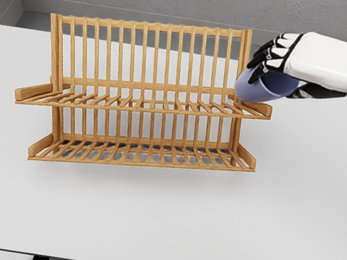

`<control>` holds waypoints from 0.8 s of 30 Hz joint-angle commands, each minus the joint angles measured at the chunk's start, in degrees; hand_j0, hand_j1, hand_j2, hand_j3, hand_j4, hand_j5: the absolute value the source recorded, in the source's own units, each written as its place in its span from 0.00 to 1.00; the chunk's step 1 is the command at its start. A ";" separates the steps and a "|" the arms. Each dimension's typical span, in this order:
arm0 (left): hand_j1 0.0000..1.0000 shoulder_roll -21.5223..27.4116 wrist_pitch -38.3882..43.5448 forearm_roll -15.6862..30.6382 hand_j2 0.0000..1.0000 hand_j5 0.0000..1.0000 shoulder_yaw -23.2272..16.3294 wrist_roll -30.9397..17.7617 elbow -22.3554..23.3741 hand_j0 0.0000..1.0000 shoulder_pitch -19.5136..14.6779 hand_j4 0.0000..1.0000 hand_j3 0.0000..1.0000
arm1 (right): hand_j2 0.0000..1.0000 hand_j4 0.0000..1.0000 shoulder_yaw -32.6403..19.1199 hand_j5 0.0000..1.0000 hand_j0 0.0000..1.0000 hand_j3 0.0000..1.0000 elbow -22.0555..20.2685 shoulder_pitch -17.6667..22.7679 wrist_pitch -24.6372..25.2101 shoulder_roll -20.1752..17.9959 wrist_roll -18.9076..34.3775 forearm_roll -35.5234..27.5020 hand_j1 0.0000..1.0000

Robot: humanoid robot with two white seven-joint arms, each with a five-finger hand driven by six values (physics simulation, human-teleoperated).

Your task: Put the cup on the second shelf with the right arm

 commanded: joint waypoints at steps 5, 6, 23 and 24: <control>1.00 0.00 -0.05 0.00 1.00 1.00 0.00 -0.01 0.01 1.00 0.00 1.00 1.00 | 0.64 0.64 2.13 0.64 0.64 0.64 -0.89 -0.09 0.19 0.64 -0.05 -0.15 0.64; 1.00 0.00 0.04 0.00 1.00 1.00 -0.09 -0.01 0.01 1.00 0.00 1.00 1.00 | 0.64 0.64 2.56 0.64 0.64 0.64 -0.89 -0.09 0.19 0.64 -0.05 -0.15 0.64; 1.00 0.00 0.04 0.00 1.00 1.00 0.00 -0.01 0.01 1.00 0.00 1.00 1.00 | 1.00 1.00 -0.68 1.00 1.00 1.00 -0.01 -0.70 0.19 -0.33 -0.05 0.11 1.00; 1.00 0.00 -0.05 0.00 1.00 1.00 0.00 -0.01 0.01 1.00 0.00 1.00 1.00 | 1.00 1.00 -4.28 1.00 1.00 1.00 -0.10 -0.62 0.19 -0.42 -0.05 -0.50 1.00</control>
